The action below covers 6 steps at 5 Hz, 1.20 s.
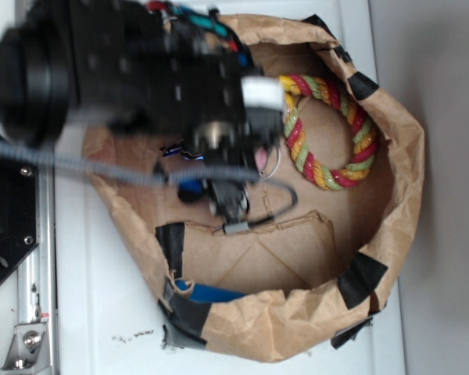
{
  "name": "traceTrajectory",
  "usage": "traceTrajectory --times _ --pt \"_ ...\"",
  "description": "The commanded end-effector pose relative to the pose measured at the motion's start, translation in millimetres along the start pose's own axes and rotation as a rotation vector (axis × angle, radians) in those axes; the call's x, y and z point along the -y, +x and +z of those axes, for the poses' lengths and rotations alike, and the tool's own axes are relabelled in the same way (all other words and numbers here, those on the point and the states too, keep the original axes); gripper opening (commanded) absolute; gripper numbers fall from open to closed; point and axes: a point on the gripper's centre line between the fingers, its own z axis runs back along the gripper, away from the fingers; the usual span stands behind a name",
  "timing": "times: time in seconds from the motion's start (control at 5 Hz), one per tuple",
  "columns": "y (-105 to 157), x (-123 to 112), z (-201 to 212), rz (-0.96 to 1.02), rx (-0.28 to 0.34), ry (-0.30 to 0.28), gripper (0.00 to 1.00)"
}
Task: Grab the silver keys.
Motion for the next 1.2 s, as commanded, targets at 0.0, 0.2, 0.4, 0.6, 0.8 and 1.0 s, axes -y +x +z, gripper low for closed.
traceTrajectory --times 0.0,0.2,0.4,0.6,0.8,1.0 --pt "-2.0 -39.3 27.6 -0.050 -0.007 -0.040 1.00" --pt "-11.5 -40.0 27.6 -0.061 -0.011 -0.052 1.00" --pt "-22.5 -40.4 23.1 -0.063 0.018 -0.055 1.00" --pt "-28.6 -37.8 15.9 -0.016 0.018 -0.076 1.00" --pt "-30.9 -26.2 6.0 0.068 0.014 -0.136 1.00" --pt "-23.6 -10.1 -6.2 0.136 0.022 -0.116 1.00"
